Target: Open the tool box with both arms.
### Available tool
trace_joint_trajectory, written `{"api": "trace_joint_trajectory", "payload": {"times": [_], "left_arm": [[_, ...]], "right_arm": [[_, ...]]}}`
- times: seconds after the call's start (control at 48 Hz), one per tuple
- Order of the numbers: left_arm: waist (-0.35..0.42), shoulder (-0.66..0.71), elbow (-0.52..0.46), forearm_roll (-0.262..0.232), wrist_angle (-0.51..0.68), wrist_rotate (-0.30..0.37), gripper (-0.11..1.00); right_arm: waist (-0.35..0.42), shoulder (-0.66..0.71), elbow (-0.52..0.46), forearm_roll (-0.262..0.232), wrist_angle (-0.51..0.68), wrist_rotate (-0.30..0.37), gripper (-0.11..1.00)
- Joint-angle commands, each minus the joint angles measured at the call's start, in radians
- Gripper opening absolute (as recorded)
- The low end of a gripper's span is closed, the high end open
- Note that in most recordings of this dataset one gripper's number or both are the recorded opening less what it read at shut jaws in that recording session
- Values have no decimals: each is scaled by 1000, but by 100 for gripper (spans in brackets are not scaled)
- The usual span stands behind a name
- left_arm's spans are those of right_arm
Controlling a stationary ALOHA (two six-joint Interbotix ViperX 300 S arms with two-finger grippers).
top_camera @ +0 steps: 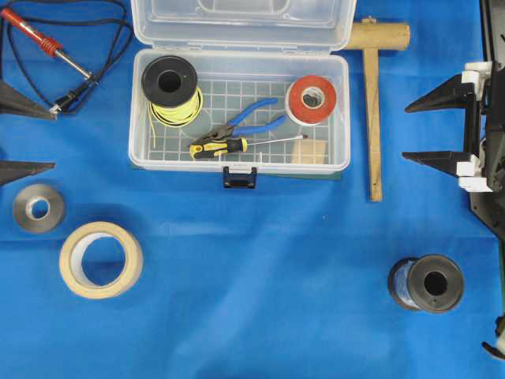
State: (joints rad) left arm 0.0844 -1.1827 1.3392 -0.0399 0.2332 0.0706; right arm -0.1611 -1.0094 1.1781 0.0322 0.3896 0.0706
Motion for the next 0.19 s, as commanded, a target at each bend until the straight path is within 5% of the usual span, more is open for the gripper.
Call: {"api": "trace_joint_trajectory", "payload": {"times": [0.0,0.167], "left_arm": [[-5,6,-12,-3,-8,-2,89],[-3,6,-12,-3,-6,-2,89]], "right_arm": [[2,6,-12,0,-11,2,83],[2,8,-12,0,-11,2,83]]}}
